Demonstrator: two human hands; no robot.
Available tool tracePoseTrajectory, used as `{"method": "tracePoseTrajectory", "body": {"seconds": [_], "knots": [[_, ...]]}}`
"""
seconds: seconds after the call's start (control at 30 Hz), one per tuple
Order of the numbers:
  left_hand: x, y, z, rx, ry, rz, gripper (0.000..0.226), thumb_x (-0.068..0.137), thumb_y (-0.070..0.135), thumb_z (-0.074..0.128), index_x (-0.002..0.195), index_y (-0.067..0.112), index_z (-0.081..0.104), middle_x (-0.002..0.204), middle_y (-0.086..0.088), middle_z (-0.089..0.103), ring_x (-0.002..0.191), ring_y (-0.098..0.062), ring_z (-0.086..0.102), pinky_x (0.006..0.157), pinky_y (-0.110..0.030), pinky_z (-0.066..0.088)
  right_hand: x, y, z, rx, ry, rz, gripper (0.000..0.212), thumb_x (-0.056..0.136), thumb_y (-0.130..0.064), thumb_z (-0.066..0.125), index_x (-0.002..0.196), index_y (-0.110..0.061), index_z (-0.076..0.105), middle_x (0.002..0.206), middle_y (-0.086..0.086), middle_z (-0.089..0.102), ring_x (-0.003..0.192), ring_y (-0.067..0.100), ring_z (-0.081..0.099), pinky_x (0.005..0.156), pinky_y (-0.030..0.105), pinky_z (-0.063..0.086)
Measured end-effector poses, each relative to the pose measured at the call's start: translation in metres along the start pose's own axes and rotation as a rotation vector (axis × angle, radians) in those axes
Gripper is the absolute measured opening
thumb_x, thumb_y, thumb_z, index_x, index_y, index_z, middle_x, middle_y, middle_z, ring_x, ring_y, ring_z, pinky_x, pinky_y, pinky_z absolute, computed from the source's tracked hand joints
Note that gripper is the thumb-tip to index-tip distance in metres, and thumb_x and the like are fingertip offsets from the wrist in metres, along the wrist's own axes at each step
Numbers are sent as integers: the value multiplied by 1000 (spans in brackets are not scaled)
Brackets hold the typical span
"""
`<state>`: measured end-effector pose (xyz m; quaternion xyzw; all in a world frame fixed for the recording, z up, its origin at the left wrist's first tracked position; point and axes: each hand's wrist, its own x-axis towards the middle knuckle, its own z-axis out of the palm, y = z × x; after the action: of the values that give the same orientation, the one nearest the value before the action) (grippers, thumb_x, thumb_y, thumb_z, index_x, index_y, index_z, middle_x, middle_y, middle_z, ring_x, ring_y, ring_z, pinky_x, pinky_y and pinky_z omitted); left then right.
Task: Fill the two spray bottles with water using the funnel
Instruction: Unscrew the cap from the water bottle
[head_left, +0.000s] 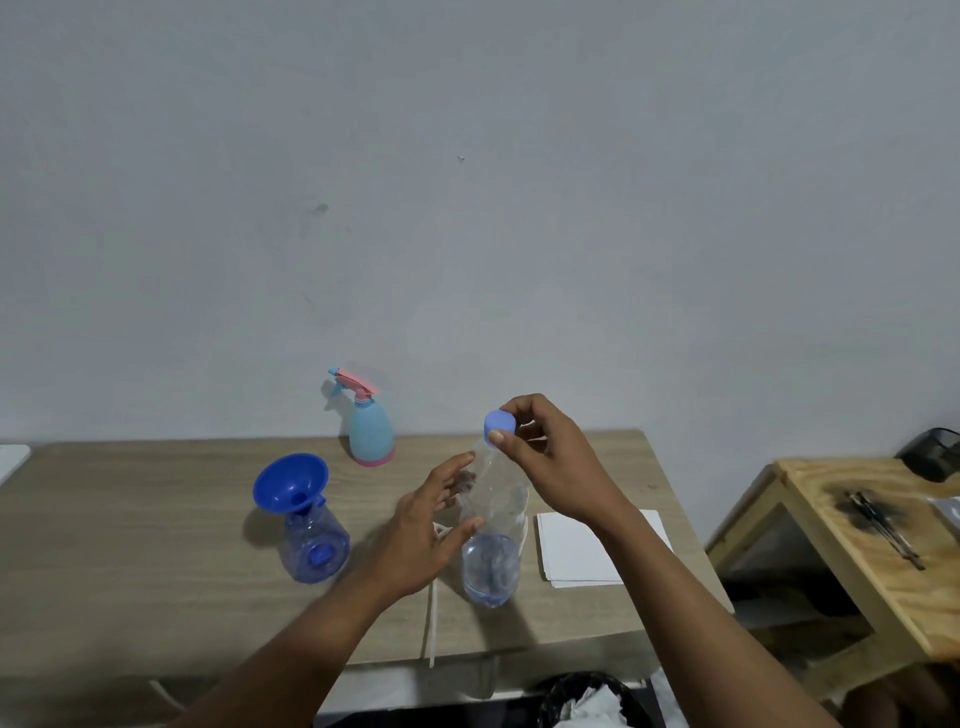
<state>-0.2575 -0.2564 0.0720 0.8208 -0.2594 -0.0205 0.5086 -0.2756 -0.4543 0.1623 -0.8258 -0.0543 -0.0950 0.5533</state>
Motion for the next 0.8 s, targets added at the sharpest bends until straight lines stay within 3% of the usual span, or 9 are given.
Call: {"method": "tracePoseTrajectory", "body": {"seconds": [0.1, 0.2, 0.33, 0.4, 0.47, 0.57, 0.67, 0.8], "knots": [[0, -2, 0, 1, -6, -4, 74, 87, 40, 72, 144, 54, 28, 140, 7, 56, 127, -5, 55, 104, -41, 52, -1, 0, -5, -25, -61, -27, 27, 102, -30, 53, 127, -21, 60, 115, -12, 66, 92, -5, 59, 79, 10, 45], [0, -3, 1, -6, -2, -1, 75, 87, 34, 74, 144, 54, 29, 138, 6, 57, 127, -5, 56, 105, -39, 51, -2, 4, -6, -13, -47, -47, 26, 104, -29, 49, 128, -22, 57, 115, -13, 64, 94, -3, 59, 81, 11, 45], [1, -2, 2, -24, 24, 36, 78, 86, 23, 76, 142, 55, 31, 133, 7, 61, 124, -2, 57, 107, -28, 48, -11, 32, -4, 197, 272, 54, 21, 102, -30, 55, 122, -24, 59, 118, -7, 66, 104, 12, 65, 85, 28, 57], [1, -2, 2, -30, 29, 51, 79, 86, 21, 76, 142, 54, 32, 131, 8, 61, 124, -2, 57, 106, -24, 47, -28, 69, -1, 108, 390, 180, 22, 99, -29, 59, 119, -20, 63, 113, -4, 69, 103, 11, 65, 81, 25, 54], [2, -3, 2, -30, 29, 54, 80, 86, 18, 77, 143, 52, 32, 131, 8, 61, 124, -3, 57, 106, -24, 47, -58, 119, 7, -79, 360, 348, 21, 97, -28, 63, 112, -14, 68, 105, 1, 72, 99, 15, 67, 76, 18, 47], [3, -3, 2, -27, 31, 52, 82, 86, 16, 77, 142, 54, 31, 131, 9, 61, 124, -3, 57, 106, -22, 47, -105, 178, 21, -294, 173, 548, 22, 96, -24, 65, 110, -9, 70, 101, 7, 73, 96, 22, 67, 76, 26, 46], [4, -3, 2, -18, 24, 45, 82, 86, 18, 76, 141, 57, 29, 132, 9, 60, 124, -2, 57, 106, -23, 47, -130, 208, 32, -417, 72, 591, 13, 93, -24, 63, 102, -17, 70, 90, -2, 65, 93, 22, 67, 80, 36, 53], [3, -2, 1, -18, 29, 36, 81, 86, 21, 76, 141, 57, 29, 133, 8, 60, 124, -2, 57, 106, -25, 47, -133, 222, 37, -509, 77, 612, 18, 91, -27, 64, 107, -22, 71, 102, 0, 56, 101, 25, 61, 83, 41, 53]]}}
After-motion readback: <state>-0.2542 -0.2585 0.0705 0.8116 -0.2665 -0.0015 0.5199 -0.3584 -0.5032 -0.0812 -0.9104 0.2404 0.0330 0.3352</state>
